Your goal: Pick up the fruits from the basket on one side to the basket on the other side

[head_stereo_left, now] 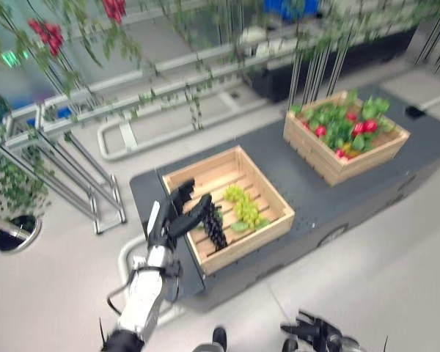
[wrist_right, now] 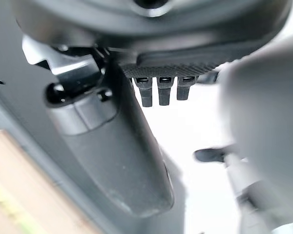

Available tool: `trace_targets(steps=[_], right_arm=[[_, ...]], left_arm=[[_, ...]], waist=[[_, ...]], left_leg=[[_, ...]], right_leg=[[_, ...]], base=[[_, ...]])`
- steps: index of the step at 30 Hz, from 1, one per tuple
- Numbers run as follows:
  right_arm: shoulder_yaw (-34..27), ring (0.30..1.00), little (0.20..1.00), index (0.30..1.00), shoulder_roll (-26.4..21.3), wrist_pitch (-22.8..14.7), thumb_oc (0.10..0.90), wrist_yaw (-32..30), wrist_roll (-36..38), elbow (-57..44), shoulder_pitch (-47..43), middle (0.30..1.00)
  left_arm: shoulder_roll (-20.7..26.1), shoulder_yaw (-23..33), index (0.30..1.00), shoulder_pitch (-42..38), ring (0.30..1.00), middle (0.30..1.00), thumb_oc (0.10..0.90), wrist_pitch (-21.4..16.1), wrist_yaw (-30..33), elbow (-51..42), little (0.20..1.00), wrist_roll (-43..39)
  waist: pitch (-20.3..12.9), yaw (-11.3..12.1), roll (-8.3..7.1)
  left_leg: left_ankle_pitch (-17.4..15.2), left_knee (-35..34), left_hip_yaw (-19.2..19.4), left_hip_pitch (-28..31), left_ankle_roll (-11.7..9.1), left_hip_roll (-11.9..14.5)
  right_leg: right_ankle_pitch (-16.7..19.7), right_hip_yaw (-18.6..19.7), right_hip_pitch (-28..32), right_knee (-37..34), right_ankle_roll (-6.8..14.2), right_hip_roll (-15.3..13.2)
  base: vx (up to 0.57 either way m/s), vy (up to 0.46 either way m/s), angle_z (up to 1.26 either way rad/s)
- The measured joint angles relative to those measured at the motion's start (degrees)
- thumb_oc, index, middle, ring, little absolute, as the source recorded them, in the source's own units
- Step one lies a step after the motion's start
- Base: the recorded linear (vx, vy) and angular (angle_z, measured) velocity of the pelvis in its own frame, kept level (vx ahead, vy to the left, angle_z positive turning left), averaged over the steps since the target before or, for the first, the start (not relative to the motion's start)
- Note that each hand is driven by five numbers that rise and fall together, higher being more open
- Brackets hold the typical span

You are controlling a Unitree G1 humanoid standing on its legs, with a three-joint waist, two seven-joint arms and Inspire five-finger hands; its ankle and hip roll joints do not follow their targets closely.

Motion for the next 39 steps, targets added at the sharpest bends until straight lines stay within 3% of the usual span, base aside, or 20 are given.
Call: trace_targets(steps=[3,6,14,18,22,25,26,29,33,39], right_arm=[[0.13,0.9,0.9,0.9,-0.95,-3.34,0.8,0.04,2.35,-5.16,-4.6,0.9],[0.17,0.9,0.9,0.9,-2.05,-4.61,0.8,0.25,3.32,-8.86,-7.49,0.9],[0.33,0.9,0.9,0.9,-5.32,-3.49,0.8,0.44,4.11,-8.43,-10.42,0.9],[0.79,0.9,0.9,0.9,-5.46,-2.4,0.8,1.03,4.1,-7.38,-11.22,0.9],[2.22,0.9,0.9,0.9,-6.96,-1.89,0.8,2.75,4.08,-5.11,-11.87,0.9],[2.44,0.9,0.9,0.9,-7.9,-1.66,0.8,4.41,4.11,-4.63,-12.63,0.9],[2.62,0.9,0.9,0.9,-8.41,-1.56,0.8,5.27,4.1,-4.0,-13.14,0.9],[2.59,0.9,0.9,0.9,-9.0,-1.56,0.8,6.41,4.15,-2.04,-15.12,0.9],[2.72,0.9,0.9,0.9,-9.65,-1.57,0.8,7.23,4.17,-0.68,-17.11,0.9],[2.81,0.9,0.9,0.9,-10.43,-1.71,0.8,9.15,4.12,0.64,-18.51,0.9]], left_arm=[[7.65,-0.81,0.9,-10.19,0.9,0.9,0.8,0.05,5.58,1.49,0.9,7.76],[13.61,-2.25,0.9,-16.27,0.9,0.9,0.8,0.48,8.94,2.8,0.9,10.84],[17.97,-6.63,0.9,-26.11,0.9,0.9,0.8,5.19,12.6,9.21,0.9,12.69],[19.46,-9.48,0.9,-28.66,0.9,0.9,0.8,7.85,13.26,10.86,0.9,15.59],[22.42,-18.69,0.9,-35.32,0.9,0.9,0.8,11.38,14.98,12.19,0.9,24.94],[26.74,-30.18,0.9,-43.34,0.9,0.9,0.8,15.17,15.46,12.84,0.9,35.31],[28.78,-36.27,0.9,-47.59,0.9,0.9,0.8,16.35,15.24,12.81,0.9,40.11],[30.62,-41.73,0.9,-52.63,0.9,0.9,0.8,17.05,14.61,12.39,0.9,49.56],[31.12,-49.11,0.9,-59.21,0.9,0.9,0.8,17.85,9.09,10.97,0.9,60.61],[31.22,-54.29,0.9,-63.99,0.9,0.9,0.8,16.07,-1.45,8.83,0.9,70.59]], waist=[[6.31,-1.12,-1.28],[9.9,-1.36,-3.66],[14.2,-2.15,-4.94],[14.84,-3.33,-5.76],[15.16,-4.07,-6.14],[15.16,-4.68,-6.14],[15.16,-4.69,-6.14],[15.16,-4.66,-6.14],[15.16,-4.69,-6.14],[15.16,-4.6,-6.16]], left_leg=[[-0.94,4.54,0.28,-3.73,0.5,-0.74],[-3.88,12.18,1.28,-8.83,0.79,-1.97],[-11.75,33.15,0.94,-23.58,0.88,-1.51],[-12.67,36.77,0.64,-27.51,0.75,-0.6],[-12.69,38.78,0.27,-31.09,0.66,0.36],[-12.34,38.85,0.11,-33.2,0.04,0.76],[-12.16,38.78,0.1,-33.9,-0.03,0.86],[-11.91,38.79,0.15,-34.97,0.07,0.91],[-11.88,38.78,0.1,-36.34,0.02,0.87],[-11.93,38.82,0.17,-38.36,0.17,0.81]], right_leg=[[-4.49,0.38,-6.82,11.49,-0.18,-2.44],[-9.04,2.44,-13.86,22.74,-0.62,-5.51],[-16.55,4.99,-27.14,41.47,-1.84,-8.49],[-17.01,4.99,-30.65,44.44,-2.18,-8.18],[-17.16,4.99,-33.8,45.92,-2.81,-7.41],[-17.12,5.11,-35.62,46.05,-2.9,-6.82],[-16.92,4.98,-36.33,46.12,-2.81,-6.74],[-16.85,5.02,-37.5,46.27,-3.07,-6.75],[-16.87,4.7,-38.57,46.16,-3.1,-6.89],[-16.85,4.4,-40.27,46.05,-2.97,-7.45]], base=[[-0.13,0.083,0.04],[-0.11,0.106,-0.03],[-0.05,0.091,0.05],[-0.02,0.069,-0.01],[-0.02,0.06,0.0],[0.0,0.063,0.06],[0.02,0.065,0.04],[0.02,0.063,0.01],[0.02,0.031,0.02],[0.01,0.014,0.03]])
